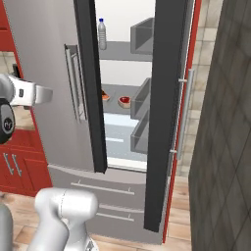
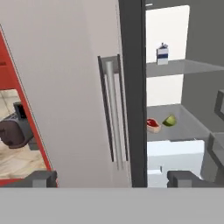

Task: Place the tupperware on the second highest shelf of the fridge. Make space for the tupperware among the existing items by rearranging them on the shelves if needed. Close the fridge door when finished.

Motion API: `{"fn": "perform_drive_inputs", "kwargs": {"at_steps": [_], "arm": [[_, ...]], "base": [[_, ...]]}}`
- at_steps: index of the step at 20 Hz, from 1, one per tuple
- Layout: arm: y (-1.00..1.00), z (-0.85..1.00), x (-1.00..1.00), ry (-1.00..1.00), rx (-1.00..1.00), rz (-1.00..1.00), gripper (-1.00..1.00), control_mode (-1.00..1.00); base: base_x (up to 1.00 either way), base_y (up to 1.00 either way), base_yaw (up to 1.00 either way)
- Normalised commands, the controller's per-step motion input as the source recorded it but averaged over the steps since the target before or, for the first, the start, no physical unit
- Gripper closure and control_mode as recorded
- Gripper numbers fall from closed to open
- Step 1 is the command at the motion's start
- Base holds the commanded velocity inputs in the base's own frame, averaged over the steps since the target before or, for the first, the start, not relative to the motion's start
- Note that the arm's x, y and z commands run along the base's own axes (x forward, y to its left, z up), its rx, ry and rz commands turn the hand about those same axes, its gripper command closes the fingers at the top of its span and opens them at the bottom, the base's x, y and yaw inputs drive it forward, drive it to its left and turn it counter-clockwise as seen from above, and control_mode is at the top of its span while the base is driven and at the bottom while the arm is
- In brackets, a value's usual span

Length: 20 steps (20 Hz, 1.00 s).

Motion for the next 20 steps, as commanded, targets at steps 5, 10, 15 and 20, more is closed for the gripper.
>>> {"fn": "perform_drive_inputs", "kwargs": {"at_steps": [5,10,15,20], "arm": [[-0.59,-0.2,-1.0,0.01,0.0,0.0,-1.0,-1.0],[-1.0,0.0,-1.0,0.01,0.08,-0.02,-1.0,-1.0],[-1.0,0.01,-0.97,0.0,0.13,-0.13,-1.0,-1.0],[-1.0,0.0,-0.18,0.02,0.15,-0.24,-1.0,-1.0]], "base": [[0.0,0.0,0.0],[0.0,0.0,0.0],[0.0,0.0,0.0],[0.0,0.0,0.0]]}}
